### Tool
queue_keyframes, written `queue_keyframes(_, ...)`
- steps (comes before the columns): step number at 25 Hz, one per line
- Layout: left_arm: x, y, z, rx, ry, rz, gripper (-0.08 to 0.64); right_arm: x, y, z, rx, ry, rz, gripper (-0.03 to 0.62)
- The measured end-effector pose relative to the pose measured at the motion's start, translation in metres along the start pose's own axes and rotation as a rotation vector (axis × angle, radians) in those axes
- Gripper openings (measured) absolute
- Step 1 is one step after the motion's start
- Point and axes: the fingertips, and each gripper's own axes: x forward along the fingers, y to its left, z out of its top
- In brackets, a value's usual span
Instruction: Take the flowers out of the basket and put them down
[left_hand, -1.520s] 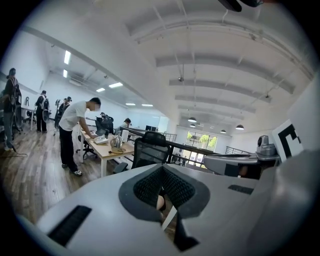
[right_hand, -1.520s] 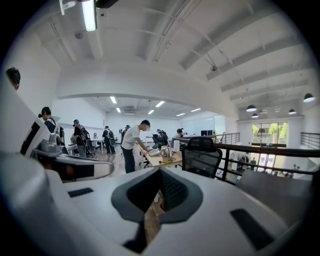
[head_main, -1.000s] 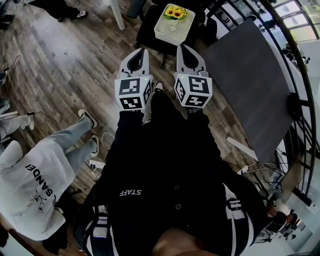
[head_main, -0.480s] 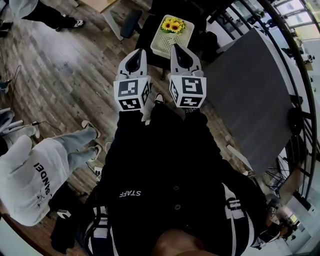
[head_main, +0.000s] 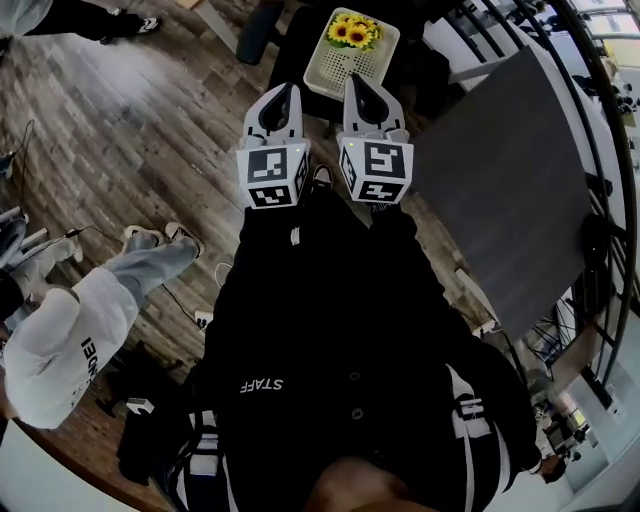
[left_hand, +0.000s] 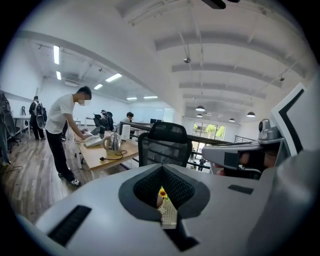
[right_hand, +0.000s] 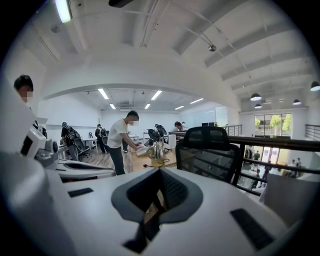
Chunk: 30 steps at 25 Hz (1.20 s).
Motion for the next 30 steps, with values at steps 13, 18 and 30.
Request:
queue_keyframes(13,0.134,0.048,-0.131,-0.012,0.152,-0.07,0.0,0.129,-0.041,-0.147,0.067,0.153,-0.138,0.014)
queue_keyframes(18,0.197,0.057,-0.188,-0.027,0.174,-0.081,0.0,0.184,-0.067,-0.209,0.077,0.163,-0.162,0.014)
queue_keyframes(30,0.289,0.085,-0.285,-0.027,0.208,-0.084,0.0,0.267,-0.105,-0.33,0.084,0.254,-0.203,0.014)
